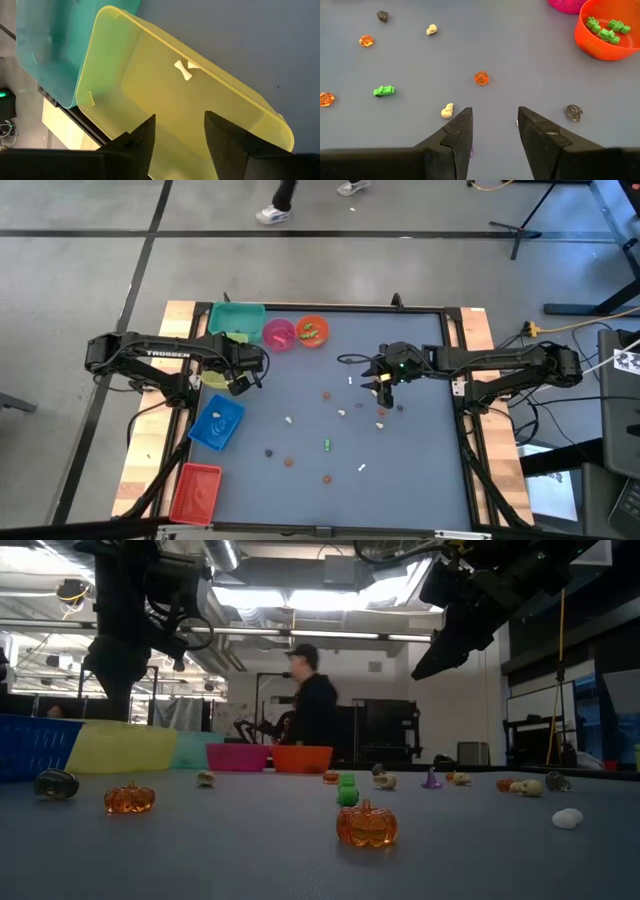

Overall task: Sort Halloween decoration
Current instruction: Put the black skull toy into the green bin

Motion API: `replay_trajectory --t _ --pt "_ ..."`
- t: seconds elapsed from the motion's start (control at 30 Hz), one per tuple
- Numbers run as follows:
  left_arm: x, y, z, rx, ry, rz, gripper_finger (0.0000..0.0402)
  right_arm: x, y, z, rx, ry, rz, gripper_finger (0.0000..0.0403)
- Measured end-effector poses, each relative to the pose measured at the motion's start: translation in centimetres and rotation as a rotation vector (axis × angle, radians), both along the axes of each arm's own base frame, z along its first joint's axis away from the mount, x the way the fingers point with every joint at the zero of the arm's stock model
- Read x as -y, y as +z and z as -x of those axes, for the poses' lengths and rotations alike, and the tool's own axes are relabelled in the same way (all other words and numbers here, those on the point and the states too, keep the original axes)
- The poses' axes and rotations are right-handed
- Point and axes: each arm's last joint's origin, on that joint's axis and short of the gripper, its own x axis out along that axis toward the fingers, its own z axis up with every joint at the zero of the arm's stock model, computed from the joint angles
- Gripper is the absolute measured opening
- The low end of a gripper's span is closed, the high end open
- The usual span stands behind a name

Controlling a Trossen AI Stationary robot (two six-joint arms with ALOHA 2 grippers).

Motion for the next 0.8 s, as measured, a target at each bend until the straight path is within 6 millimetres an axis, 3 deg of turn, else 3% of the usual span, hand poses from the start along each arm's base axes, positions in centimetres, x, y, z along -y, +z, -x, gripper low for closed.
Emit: replay_trajectory --t 0.4,0.63,0.8 --pt "-0.2 0.9 -0.9 0.081 -0.007 -0.006 0.0163 0.0 0.0 0.0 0.0 0.0 0.0 0.0156" --pt "-0.3 3.4 -2.1 0.178 -0.011 -0.011 0.0163 0.0 0.0 0.0 0.0 0.0 0.0 0.0156" --pt "-0.2 5.8 -3.2 0.314 0.0 0.08 0.0163 0.0 0.0 0.0 0.0 0.0 0.0 0.0156"
